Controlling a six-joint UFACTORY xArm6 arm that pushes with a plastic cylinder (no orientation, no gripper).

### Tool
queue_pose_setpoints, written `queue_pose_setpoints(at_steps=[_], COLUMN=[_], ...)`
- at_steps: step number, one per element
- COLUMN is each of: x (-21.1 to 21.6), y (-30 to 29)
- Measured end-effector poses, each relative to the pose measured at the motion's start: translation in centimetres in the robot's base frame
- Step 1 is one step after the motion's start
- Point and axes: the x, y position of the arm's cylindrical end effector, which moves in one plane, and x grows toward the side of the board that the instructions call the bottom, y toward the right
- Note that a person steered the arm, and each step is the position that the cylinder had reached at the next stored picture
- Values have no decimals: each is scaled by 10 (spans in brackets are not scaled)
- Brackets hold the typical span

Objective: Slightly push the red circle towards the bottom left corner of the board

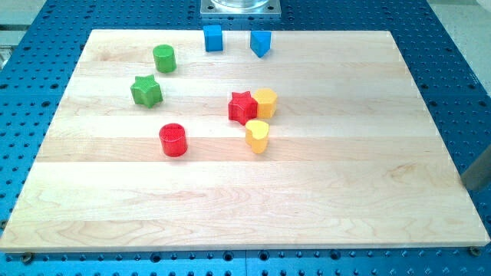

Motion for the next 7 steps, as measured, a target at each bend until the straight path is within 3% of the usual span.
queue_pose_setpoints(at_steps=[1, 3, 4, 7], x=[10, 31, -18, -89], y=[-48, -231, -303, -383])
